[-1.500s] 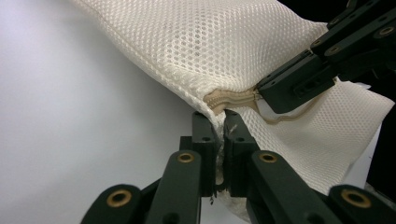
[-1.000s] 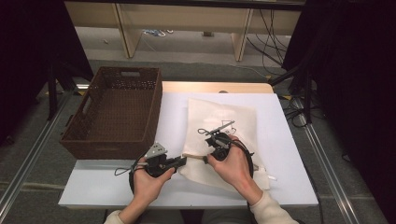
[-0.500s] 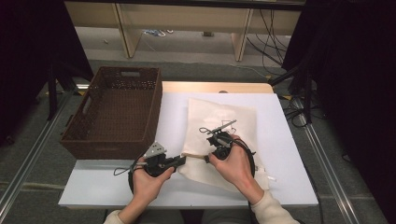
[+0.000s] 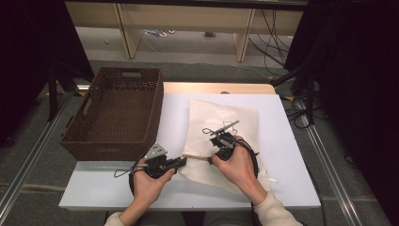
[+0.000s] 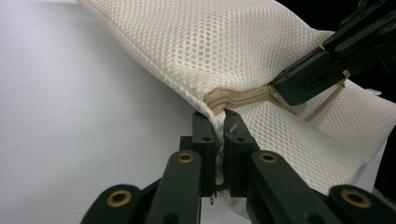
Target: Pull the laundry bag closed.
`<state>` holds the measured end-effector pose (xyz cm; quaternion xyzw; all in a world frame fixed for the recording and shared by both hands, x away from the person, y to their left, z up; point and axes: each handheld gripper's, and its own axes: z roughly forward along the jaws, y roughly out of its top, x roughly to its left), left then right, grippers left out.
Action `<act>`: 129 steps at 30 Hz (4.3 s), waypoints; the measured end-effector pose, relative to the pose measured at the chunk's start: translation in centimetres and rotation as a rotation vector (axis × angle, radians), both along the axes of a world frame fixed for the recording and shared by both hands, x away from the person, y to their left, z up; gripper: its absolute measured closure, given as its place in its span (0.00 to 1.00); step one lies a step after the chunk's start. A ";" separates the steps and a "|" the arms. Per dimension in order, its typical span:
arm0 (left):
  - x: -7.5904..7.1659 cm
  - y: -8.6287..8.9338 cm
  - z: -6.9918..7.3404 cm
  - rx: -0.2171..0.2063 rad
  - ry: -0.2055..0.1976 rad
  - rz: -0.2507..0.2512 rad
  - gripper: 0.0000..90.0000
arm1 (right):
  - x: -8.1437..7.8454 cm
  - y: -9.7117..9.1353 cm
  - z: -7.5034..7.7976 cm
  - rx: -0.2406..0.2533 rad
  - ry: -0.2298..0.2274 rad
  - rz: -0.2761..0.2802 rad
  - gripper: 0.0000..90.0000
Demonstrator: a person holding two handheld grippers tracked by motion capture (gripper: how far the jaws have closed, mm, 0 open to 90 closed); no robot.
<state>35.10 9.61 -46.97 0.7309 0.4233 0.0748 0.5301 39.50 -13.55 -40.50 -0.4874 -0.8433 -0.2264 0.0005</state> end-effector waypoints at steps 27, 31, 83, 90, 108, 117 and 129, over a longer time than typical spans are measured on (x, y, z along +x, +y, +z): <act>0.1 0.3 0.1 -0.009 -0.009 0.009 0.95 | -0.1 -0.3 0.2 -0.026 0.006 -0.024 0.98; 0.1 0.3 0.0 0.003 -0.008 0.006 0.95 | -0.1 -0.3 0.2 -0.030 0.000 -0.029 0.98; 0.3 0.8 0.1 0.006 -0.011 0.026 0.95 | 0.2 -1.4 0.6 -0.020 0.030 -0.033 0.98; 0.3 0.8 0.1 0.004 -0.010 0.030 0.95 | 0.2 -1.5 0.6 -0.033 0.024 -0.044 0.98; 0.3 0.8 0.0 -0.004 -0.013 0.036 0.95 | 0.1 -1.7 0.9 -0.050 0.021 -0.052 0.98; 0.4 0.9 0.0 0.013 -0.012 0.035 0.95 | 0.0 -2.0 1.0 -0.052 0.036 -0.072 0.98; 0.5 0.9 0.0 0.010 -0.012 0.033 0.95 | -0.1 -2.0 1.1 -0.055 0.032 -0.094 0.98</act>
